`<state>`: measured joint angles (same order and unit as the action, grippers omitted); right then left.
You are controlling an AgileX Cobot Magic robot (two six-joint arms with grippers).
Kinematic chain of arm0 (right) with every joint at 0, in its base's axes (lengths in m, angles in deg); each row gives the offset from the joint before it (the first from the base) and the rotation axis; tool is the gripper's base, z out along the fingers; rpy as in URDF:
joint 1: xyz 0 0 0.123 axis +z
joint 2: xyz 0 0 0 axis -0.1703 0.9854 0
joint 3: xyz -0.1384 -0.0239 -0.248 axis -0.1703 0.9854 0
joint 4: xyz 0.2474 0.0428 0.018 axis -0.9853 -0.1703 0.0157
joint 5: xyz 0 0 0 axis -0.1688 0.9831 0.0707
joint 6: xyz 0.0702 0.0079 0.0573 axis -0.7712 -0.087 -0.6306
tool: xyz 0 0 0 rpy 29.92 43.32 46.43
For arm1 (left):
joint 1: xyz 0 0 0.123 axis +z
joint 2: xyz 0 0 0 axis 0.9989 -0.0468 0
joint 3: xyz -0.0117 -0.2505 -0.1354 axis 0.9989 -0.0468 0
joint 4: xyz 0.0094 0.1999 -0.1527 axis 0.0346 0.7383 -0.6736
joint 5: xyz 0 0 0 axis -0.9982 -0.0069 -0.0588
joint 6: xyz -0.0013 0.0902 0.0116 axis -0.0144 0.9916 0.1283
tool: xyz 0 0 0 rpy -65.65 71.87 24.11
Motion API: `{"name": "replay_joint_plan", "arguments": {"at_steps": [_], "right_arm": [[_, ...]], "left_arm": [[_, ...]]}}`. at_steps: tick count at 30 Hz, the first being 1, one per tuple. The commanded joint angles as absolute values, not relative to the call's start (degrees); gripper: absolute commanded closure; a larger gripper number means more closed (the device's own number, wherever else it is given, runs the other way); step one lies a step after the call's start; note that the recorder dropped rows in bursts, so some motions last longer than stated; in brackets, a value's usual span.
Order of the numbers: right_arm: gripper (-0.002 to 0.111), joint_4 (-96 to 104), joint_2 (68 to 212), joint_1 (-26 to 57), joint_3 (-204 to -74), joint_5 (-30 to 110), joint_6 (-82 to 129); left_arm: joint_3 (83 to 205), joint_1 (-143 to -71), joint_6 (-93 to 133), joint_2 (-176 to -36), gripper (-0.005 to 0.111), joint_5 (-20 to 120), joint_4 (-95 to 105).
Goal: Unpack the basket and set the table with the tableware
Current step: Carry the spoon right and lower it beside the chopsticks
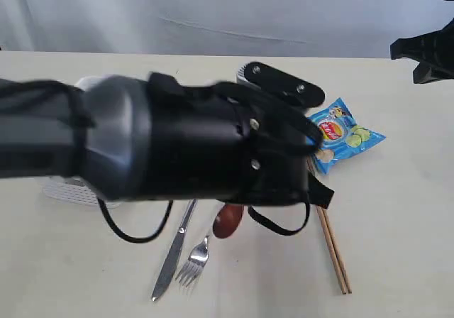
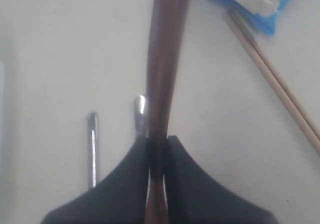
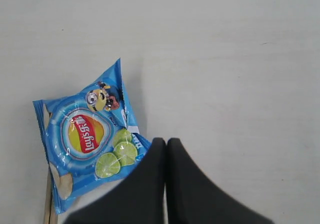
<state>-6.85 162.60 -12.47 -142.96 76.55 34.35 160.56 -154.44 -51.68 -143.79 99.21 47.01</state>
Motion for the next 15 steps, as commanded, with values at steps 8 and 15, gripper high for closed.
{"name": "replay_joint_plan", "arguments": {"at_steps": [8,15], "right_arm": [[0.109,-7.9,162.8,-12.9,-142.7,77.5,34.2],[0.109,-7.9,162.8,-12.9,-142.7,78.1,34.3]], "left_arm": [[176.0,-155.4,-53.2,-155.6,0.107,102.0,39.7],[185.8,-155.2,-51.7,-164.4,0.107,108.1,35.7]]}}
